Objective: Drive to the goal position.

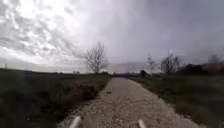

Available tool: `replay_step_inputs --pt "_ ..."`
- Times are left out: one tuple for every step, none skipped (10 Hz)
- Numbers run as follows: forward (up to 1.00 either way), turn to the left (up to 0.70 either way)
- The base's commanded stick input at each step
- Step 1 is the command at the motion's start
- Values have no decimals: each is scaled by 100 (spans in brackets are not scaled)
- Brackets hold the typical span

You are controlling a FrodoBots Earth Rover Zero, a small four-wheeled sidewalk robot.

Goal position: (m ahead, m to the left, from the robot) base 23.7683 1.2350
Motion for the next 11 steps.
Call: replay_step_inputs --pt "50 -38" --pt "50 -5" --pt "50 0" --pt "50 0" --pt "50 0" --pt "50 0" --pt "50 0" --pt "50 0" --pt "50 0" --pt "50 0" --pt "50 0"
